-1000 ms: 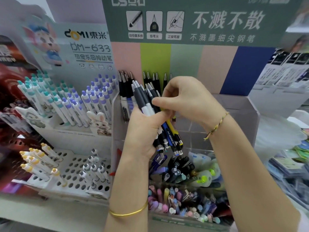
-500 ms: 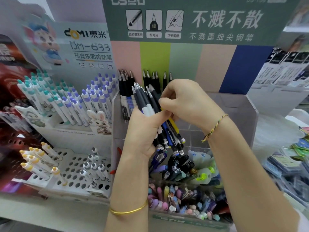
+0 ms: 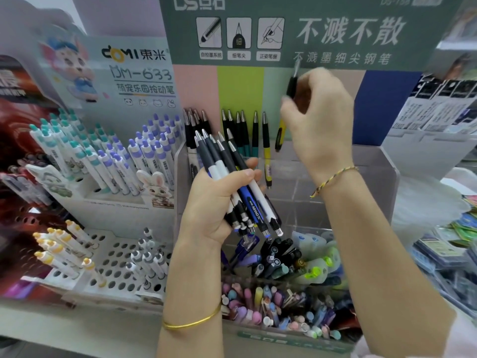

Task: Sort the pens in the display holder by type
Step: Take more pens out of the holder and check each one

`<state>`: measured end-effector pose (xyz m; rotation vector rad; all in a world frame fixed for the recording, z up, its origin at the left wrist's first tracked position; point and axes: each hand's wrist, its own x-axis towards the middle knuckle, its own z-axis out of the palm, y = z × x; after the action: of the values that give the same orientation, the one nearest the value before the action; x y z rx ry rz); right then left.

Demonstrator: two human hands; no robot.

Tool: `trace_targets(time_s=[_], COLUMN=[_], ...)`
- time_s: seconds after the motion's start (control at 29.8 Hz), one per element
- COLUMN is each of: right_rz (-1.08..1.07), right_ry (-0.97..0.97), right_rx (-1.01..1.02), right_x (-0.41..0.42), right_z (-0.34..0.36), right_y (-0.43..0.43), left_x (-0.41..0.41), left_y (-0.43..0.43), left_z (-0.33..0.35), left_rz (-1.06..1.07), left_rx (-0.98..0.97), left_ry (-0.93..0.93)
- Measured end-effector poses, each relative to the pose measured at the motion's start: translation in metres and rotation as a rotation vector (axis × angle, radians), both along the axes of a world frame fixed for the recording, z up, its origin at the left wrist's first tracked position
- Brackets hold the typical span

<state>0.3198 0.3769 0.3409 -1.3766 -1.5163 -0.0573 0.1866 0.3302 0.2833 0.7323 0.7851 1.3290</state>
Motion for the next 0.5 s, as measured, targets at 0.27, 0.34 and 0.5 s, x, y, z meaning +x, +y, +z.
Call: trace_targets(time_s=[0.27,0.34,0.5], right_rz=[-0.193,-0.196,0.038], right_ry=[-0.336,-0.327,-0.132], right_rx=[-0.507,-0.527,-0.225], right_x=[-0.012,-0.012,-0.012], right_z=[-0.019,-0.019,-0.014], right_y=[0.013,0.015,-0.008], left_x=[-0.002,-0.004,-0.012], left_y=[-0.005,-0.006,-0.007], left_z=[0.002,0.002,0.003], left_rz=[-0.009,0.024,0.149], left_rx=[0.016,0.013,0.008], left_ry=[-0.012,-0.003,-0.041])
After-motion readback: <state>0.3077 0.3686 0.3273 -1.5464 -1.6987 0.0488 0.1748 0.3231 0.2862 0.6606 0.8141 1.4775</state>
